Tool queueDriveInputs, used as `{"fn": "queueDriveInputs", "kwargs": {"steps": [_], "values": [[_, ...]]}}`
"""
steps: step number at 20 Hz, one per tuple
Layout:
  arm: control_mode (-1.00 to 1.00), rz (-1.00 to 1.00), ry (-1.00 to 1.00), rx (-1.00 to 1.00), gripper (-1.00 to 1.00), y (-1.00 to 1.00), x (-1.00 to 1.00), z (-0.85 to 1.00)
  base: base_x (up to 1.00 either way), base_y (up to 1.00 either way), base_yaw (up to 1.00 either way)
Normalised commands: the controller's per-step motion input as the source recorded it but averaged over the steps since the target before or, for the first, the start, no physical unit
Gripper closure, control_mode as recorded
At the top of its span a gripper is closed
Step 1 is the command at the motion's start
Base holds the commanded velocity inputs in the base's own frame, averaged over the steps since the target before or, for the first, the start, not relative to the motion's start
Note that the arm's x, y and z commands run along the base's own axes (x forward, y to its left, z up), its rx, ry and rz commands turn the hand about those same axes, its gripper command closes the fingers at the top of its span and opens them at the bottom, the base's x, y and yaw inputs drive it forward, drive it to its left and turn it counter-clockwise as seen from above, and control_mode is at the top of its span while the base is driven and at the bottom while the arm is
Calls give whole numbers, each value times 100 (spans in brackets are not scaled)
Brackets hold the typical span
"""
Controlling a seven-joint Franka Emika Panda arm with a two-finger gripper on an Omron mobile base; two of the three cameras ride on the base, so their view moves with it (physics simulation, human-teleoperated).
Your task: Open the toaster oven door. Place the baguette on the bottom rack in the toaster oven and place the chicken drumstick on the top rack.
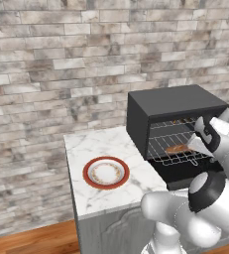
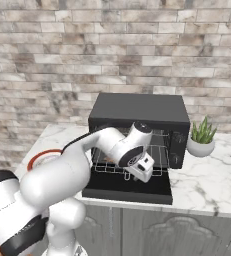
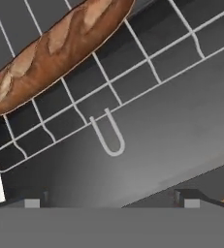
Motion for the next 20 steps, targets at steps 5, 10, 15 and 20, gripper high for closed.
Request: {"fn": "queueDriveInputs", "kwargs": {"steps": [5,10,15,20], "values": [[-100,18,0,-12,-100,5,-18,-21,0,0,0],[-100,7,0,-4,-100,6,0,-16,0,0,0],[-100,1,0,0,-100,2,0,-18,0,0,0],[-100,1,0,0,-100,1,0,-19,0,0,0]]}}
